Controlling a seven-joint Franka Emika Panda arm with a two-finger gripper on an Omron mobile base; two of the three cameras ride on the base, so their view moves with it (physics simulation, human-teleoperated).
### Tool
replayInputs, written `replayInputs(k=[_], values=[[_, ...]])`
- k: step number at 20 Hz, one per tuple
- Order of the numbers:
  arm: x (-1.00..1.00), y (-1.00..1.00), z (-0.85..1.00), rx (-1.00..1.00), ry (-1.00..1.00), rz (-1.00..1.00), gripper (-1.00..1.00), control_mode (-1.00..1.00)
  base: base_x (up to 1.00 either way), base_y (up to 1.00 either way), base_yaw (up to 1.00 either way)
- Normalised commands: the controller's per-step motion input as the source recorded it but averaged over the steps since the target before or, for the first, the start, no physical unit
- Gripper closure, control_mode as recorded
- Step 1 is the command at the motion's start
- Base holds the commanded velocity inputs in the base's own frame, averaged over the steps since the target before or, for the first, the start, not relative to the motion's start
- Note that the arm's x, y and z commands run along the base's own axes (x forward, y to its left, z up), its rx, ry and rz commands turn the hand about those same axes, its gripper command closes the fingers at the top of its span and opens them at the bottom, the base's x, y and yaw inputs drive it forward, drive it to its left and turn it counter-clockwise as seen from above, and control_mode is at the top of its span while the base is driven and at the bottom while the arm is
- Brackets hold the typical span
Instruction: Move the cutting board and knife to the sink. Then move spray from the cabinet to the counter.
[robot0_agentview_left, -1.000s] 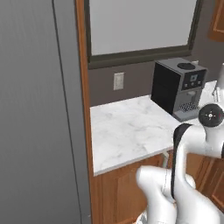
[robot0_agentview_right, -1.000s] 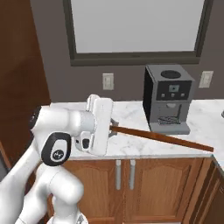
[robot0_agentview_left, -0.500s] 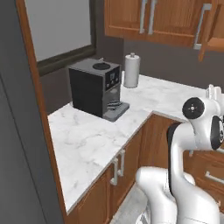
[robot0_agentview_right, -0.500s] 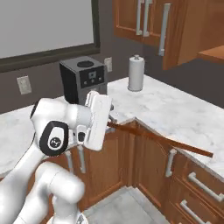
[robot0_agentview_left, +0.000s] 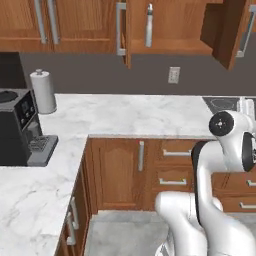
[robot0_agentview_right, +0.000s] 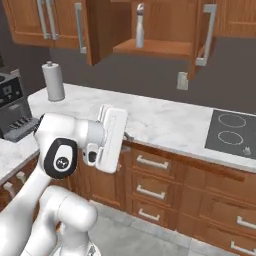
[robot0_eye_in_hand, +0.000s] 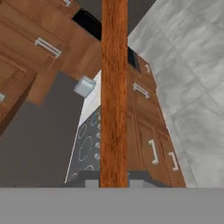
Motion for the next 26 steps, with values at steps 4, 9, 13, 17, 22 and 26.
replayInputs(k=[4,9,13,17,22,26], values=[[0.0,0.0,0.0,0.0,0.0,0.0,1.0,1.0,0.13,-0.83,-0.7],[0.0,0.0,0.0,0.0,0.0,0.0,1.0,1.0,0.54,-0.79,-0.64],[0.0,0.0,0.0,0.0,0.0,0.0,1.0,1.0,0.72,-0.85,-0.61],[0.0,0.0,0.0,0.0,0.0,0.0,1.0,1.0,0.99,-0.4,-0.6],[0.0,0.0,0.0,0.0,0.0,0.0,1.0,1.0,1.0,0.19,-0.62],[0.0,0.0,0.0,0.0,0.0,0.0,1.0,1.0,0.93,0.05,-0.68]])
